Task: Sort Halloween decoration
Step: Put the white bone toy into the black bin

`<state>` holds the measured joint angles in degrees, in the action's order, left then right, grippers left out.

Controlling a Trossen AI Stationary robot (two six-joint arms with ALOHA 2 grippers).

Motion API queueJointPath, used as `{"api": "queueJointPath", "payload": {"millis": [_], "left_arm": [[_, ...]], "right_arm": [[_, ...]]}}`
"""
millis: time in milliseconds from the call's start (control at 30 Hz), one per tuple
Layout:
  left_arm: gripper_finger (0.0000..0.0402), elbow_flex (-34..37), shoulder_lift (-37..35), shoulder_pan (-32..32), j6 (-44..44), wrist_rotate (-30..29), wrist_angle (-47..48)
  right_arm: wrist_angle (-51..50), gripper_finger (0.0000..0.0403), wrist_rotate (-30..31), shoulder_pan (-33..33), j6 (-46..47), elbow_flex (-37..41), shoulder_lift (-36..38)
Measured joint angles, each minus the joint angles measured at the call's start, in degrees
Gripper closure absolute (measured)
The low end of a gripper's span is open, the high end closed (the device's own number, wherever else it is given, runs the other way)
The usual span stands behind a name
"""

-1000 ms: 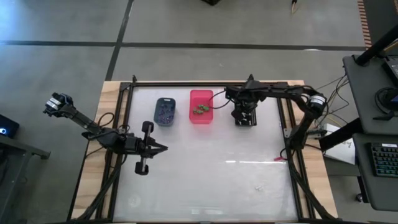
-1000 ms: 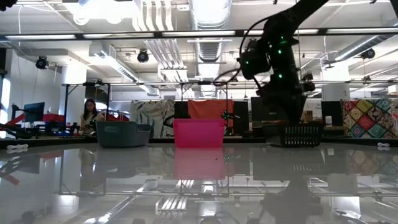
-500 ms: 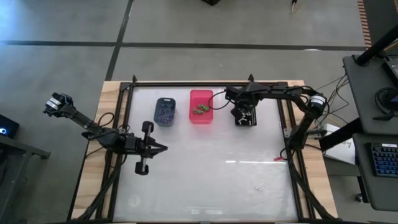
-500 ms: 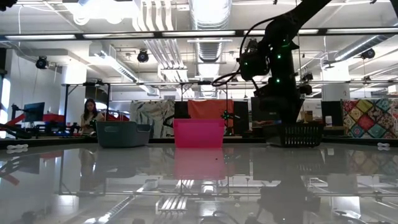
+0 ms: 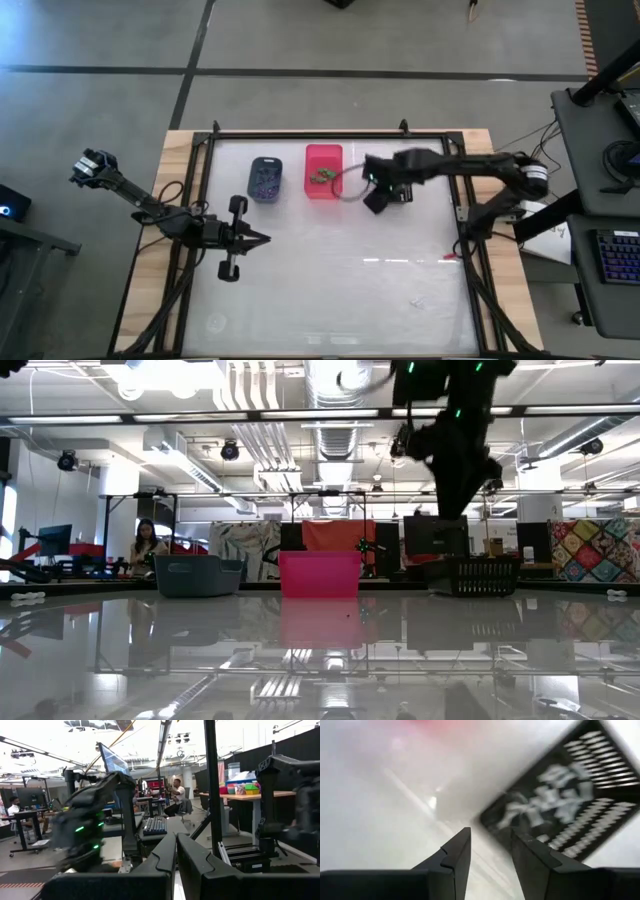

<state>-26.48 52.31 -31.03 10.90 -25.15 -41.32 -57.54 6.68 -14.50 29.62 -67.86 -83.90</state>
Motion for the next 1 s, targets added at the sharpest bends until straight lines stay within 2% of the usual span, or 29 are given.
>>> {"api": "queueJointPath", "payload": {"millis": [233,467,667,1000], "left_arm": [[0.0402,0.00,0.02,0.00,0.00,0.00,0.31],[0.0402,0.00,0.02,0.00,-0.02,0.00,0.28],[0.0402,0.00,0.02,0.00,-0.02,0.00,0.26],[0.0402,0.00,0.02,0.00,-0.04,0.00,0.34]], "right_arm": [[4.18,0.0277,-0.72,16.53,8.56,0.37,4.25],[7.71,0.0278,-0.90,30.39,3.76,0.53,3.77],[8.65,0.0290,-0.94,39.64,4.60,0.53,2.36],[8.62,0.0313,-2.69,51.43,12.63,0.59,-3.00]]}}
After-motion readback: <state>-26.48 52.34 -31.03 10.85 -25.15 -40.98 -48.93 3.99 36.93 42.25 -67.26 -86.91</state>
